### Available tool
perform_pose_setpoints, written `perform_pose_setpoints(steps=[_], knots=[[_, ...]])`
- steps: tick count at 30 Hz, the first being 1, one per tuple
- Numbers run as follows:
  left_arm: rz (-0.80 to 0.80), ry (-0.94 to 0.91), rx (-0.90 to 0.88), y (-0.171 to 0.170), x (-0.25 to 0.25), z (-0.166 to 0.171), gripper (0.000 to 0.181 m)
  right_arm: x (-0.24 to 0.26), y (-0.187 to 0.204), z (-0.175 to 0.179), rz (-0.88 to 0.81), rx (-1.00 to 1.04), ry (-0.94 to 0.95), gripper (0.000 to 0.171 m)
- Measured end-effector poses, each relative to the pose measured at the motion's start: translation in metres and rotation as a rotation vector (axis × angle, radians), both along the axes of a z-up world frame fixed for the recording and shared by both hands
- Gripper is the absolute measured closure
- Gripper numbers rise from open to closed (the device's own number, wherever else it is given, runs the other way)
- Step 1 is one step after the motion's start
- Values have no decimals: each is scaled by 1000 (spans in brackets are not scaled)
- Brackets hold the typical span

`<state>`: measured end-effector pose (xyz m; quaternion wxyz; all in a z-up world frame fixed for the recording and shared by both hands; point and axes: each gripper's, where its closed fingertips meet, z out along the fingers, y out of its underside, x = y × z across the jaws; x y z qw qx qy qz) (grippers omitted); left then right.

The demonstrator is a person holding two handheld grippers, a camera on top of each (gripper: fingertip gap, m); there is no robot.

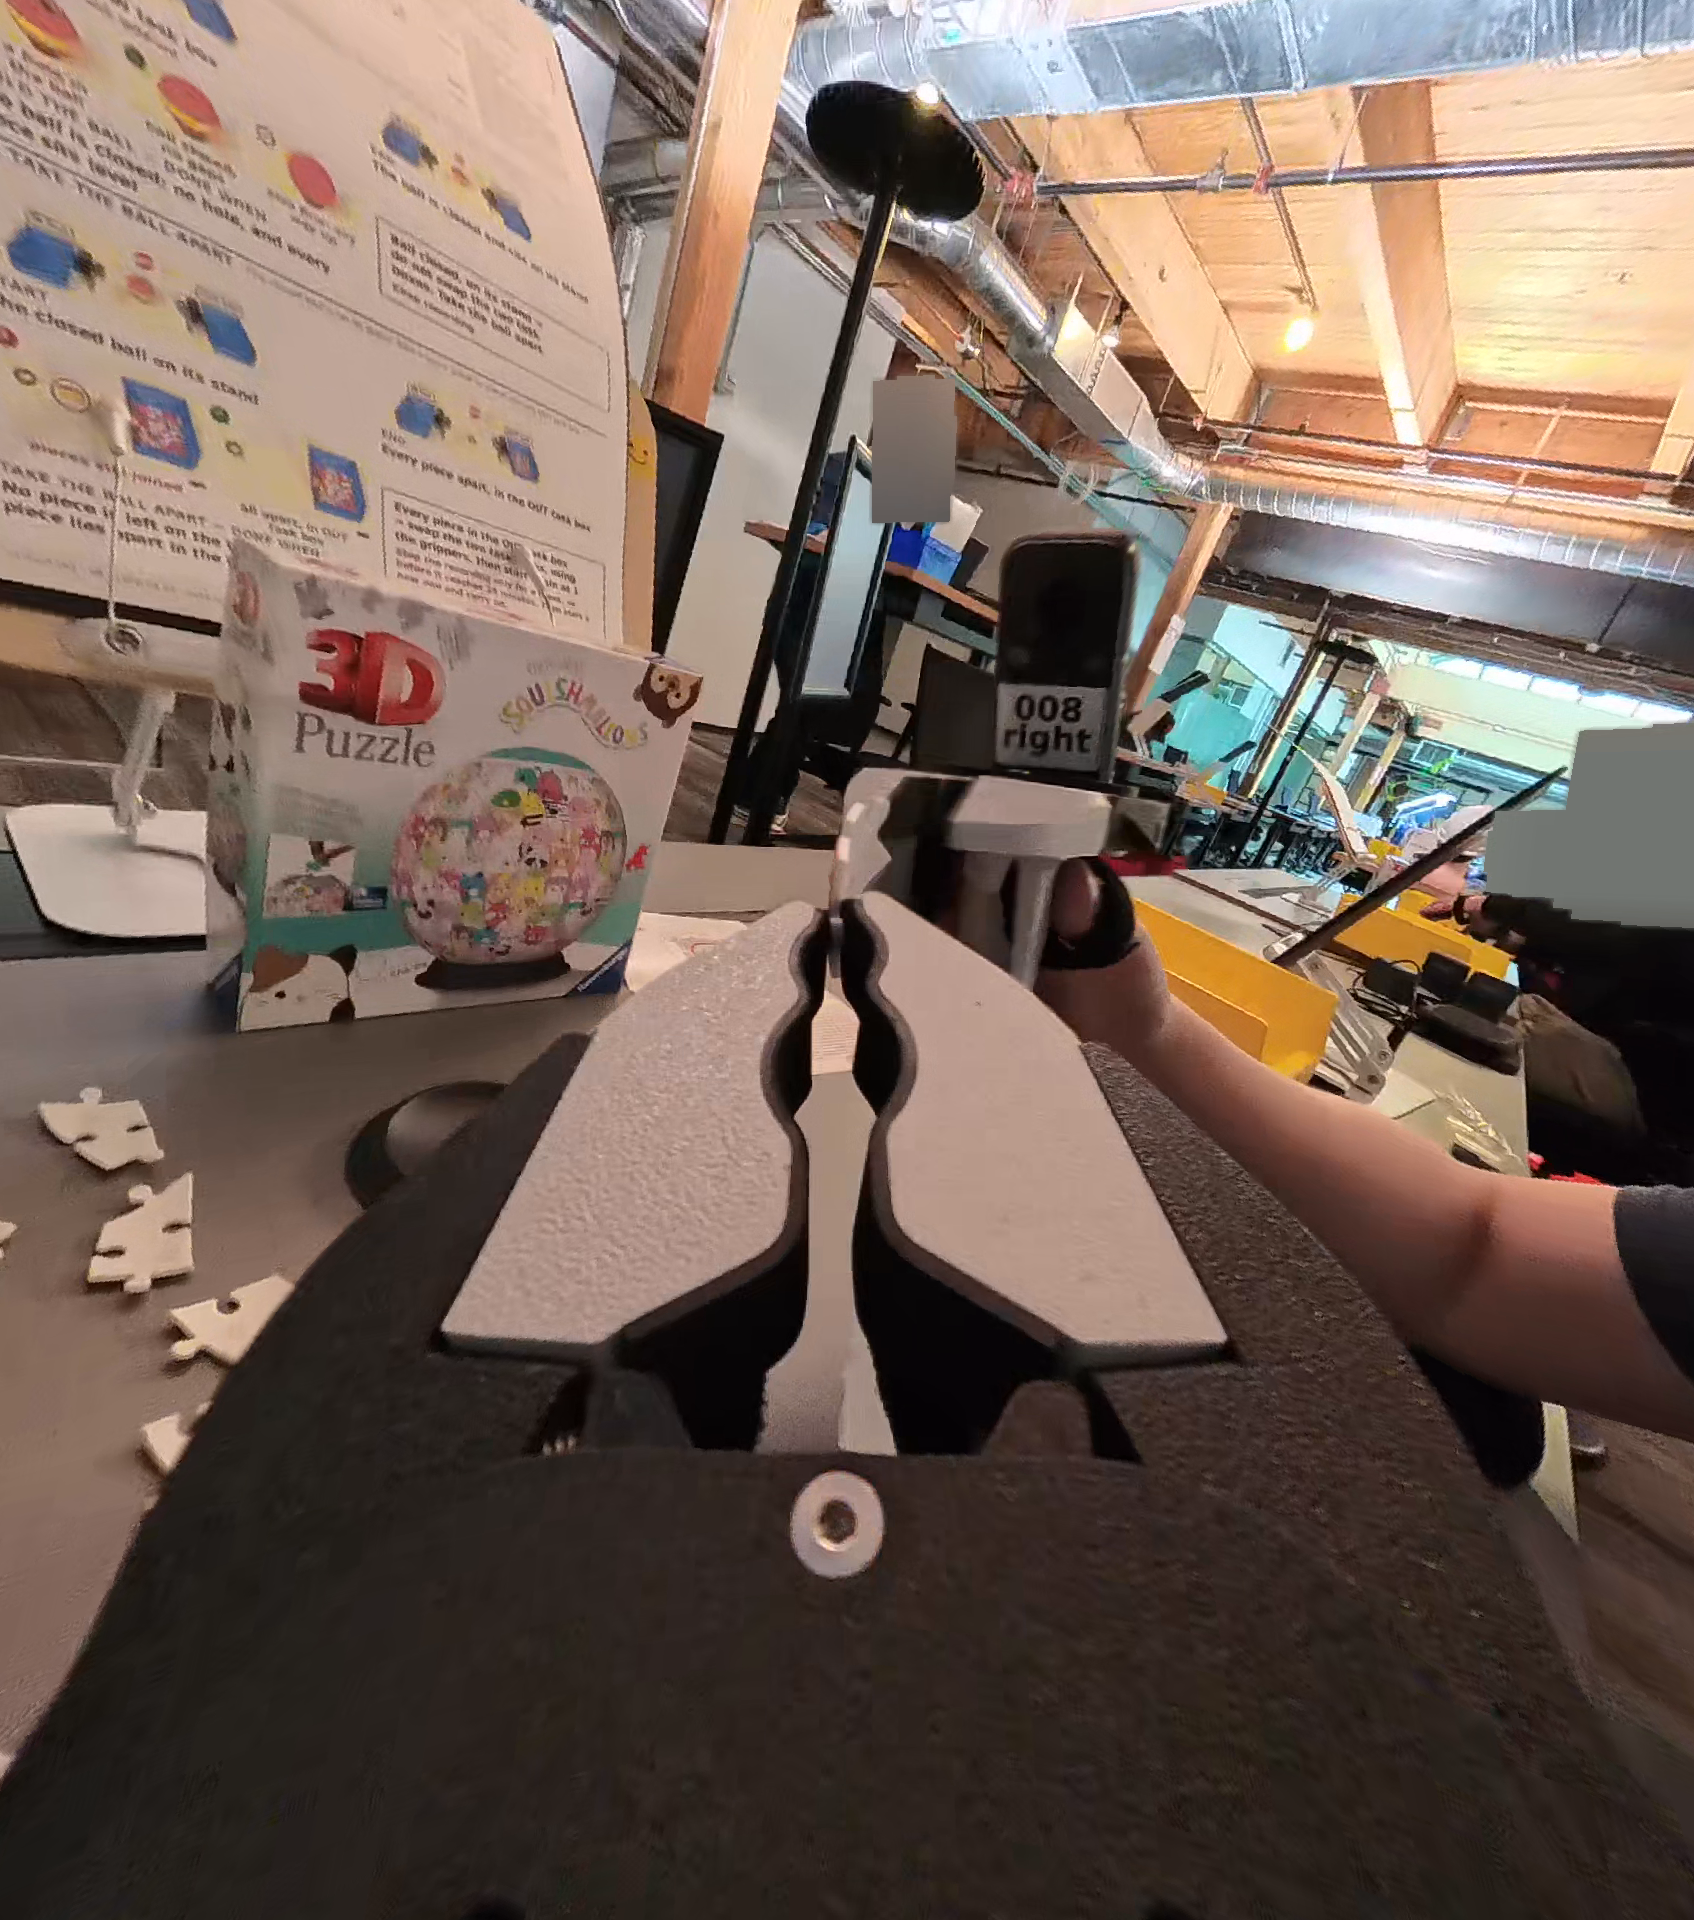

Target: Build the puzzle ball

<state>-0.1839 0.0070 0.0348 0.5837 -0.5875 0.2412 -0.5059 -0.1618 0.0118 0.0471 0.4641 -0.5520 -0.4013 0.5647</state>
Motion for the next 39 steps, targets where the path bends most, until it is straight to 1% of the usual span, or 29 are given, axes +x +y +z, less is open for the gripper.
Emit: perform_pose_setpoints(steps=[2, 4, 9, 11, 13, 15, 17, 21, 23, 26, 30, 32, 35, 39], knots=[[-12, 8, -13, -1, 5, -2, 179, 1, 5, -8, -42, 39, -50, 159], [-12, 18, -21, 0, 7, -5, 179, 0, 1, -13, -16, 66, -87, 157], [-31, -18, -28, -1, 11, -5, 179, -3, 2, -17, -6, 28, -71, 157], [-34, -9, -26, -1, 15, -8, 179, -2, 0, -18, 14, 34, -69, 168], [-51, 0, -20, -3, 18, -10, 179, 1, -1, -19, 26, 60, -101, 168], [-101, 59, -42, -7, 24, -21, 177, 9, 0, -24, 46, 71, -186, 168], [-128, 140, -73, -8, 26, -37, 156, 26, 1, -30, 79, 24, -296, 168], [-225, 266, -144, -13, 27, -72, 151, 69, -3, -61, 114, -120, -600, 168], [-303, 320, -177, -15, 32, -87, 149, 79, -12, -78, 139, -177, -724, 168], [-439, 373, -243, -19, 42, -103, 141, 80, -24, -103, 142, -187, -898, 168], [-572, 336, -301, -26, 49, -105, 136, 67, -41, -122, 128, -219, -983, 168], [-582, 330, -305, -27, 47, -107, 136, 65, -45, -130, 111, -231, -1023, 168], [-583, 321, -330, -28, 45, -114, 137, 60, -49, -140, 96, -268, -1028, 168], [-605, 379, -366, -33, 49, -127, 137, 63, -48, -154, 69, -237, -1114, 168]])
